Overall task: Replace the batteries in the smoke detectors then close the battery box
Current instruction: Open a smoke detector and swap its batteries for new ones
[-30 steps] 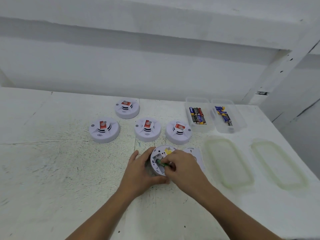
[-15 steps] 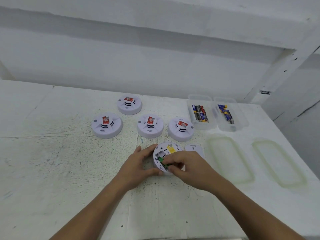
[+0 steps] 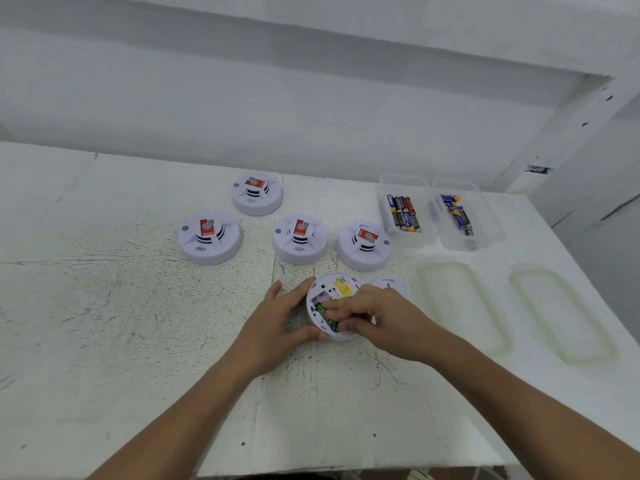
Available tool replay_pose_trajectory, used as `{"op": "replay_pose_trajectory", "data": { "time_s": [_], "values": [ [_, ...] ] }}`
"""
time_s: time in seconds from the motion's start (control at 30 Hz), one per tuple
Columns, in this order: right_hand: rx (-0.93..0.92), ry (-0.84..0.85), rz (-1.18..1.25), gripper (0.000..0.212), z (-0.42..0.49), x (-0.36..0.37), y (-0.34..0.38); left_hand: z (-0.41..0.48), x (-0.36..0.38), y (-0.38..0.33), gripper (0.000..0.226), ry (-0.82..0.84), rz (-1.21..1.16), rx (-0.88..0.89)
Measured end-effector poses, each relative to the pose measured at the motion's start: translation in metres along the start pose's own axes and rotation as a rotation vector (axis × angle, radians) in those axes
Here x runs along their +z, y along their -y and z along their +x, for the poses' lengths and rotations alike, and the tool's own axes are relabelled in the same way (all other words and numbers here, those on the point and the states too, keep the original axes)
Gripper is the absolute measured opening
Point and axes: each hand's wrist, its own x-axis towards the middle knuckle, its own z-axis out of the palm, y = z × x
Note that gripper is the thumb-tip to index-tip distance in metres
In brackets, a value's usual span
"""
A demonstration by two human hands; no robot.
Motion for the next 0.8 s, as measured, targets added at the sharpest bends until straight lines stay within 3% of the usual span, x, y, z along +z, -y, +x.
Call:
{"op": "replay_pose_trajectory", "data": {
  "time_s": [0.8],
  "values": [
    [-0.087, -0.106, 0.022, 0.027, -0.0011, 0.0084, -0.0021, -0.0017, 0.0016, -0.0017, 0.078, 0.021, 0.01, -0.006]
  ]
}}
